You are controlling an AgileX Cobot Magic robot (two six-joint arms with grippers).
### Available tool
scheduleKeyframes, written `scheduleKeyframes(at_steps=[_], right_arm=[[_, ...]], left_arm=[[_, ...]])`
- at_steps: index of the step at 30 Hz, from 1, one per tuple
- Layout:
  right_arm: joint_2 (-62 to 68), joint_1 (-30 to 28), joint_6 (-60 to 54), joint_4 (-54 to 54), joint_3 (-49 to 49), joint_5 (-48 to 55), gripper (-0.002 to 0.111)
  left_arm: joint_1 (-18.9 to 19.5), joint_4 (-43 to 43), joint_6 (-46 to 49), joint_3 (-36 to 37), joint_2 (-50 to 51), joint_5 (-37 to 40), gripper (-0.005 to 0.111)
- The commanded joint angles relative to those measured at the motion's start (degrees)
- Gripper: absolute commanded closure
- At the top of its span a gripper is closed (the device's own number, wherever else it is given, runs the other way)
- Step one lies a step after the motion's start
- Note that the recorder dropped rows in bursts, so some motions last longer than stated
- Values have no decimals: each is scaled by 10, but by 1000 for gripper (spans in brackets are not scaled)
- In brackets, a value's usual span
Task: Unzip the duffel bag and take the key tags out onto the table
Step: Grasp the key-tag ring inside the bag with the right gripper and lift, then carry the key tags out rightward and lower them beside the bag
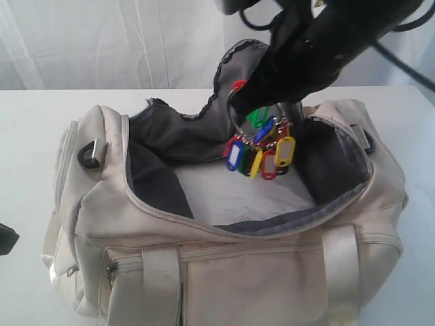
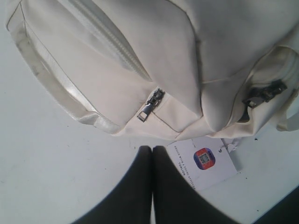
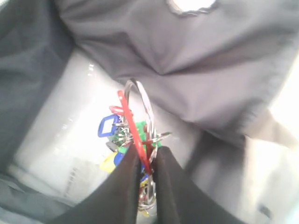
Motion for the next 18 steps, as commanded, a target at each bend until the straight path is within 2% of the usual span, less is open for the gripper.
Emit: scheduleKeyframes(at_steps=[1,8,18], right_arm=[[-67,-29,30,-48,-2,47,108],[-180,-72,40,-64,0,151,108],[-300,-78,102,-139,129,151,108]], left_arm=[[-3,-10,0,3,-5,6,107],[-3,-10,0,3,-5,6,107],[-3,-10,0,3,-5,8,107]])
